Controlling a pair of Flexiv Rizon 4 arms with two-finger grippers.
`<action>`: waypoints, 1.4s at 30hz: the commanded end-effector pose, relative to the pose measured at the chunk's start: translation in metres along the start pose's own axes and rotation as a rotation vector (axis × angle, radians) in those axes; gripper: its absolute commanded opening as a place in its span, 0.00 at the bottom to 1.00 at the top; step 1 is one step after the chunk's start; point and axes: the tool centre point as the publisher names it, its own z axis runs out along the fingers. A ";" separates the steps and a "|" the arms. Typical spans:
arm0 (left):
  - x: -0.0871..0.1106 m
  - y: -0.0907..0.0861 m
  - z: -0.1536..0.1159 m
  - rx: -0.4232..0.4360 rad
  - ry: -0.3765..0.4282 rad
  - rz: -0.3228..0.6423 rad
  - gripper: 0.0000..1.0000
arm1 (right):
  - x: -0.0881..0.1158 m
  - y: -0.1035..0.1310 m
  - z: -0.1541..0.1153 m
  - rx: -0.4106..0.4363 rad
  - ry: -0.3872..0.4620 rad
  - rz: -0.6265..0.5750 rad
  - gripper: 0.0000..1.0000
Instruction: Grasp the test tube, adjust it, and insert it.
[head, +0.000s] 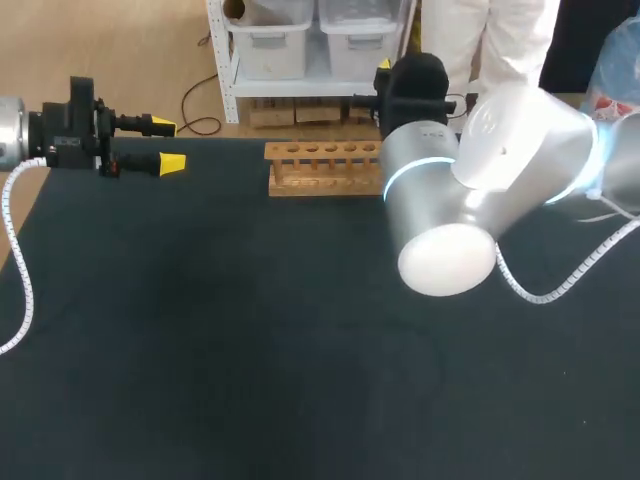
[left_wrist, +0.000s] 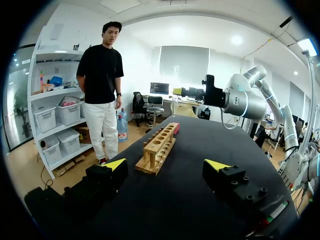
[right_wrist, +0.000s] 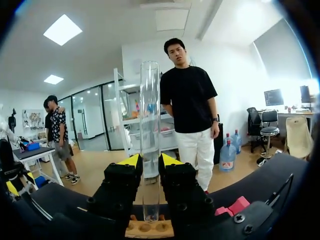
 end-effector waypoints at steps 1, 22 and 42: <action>0.001 -0.001 0.000 -0.003 -0.005 0.003 1.00 | 0.008 0.000 0.000 -0.141 -0.361 0.004 0.00; 0.001 -0.001 0.000 -0.003 -0.005 0.003 1.00 | 0.015 0.003 -0.002 -0.177 -0.271 0.036 0.00; 0.001 -0.001 0.000 -0.003 -0.005 0.003 1.00 | 0.000 -0.002 -0.011 -0.266 -0.140 0.004 0.00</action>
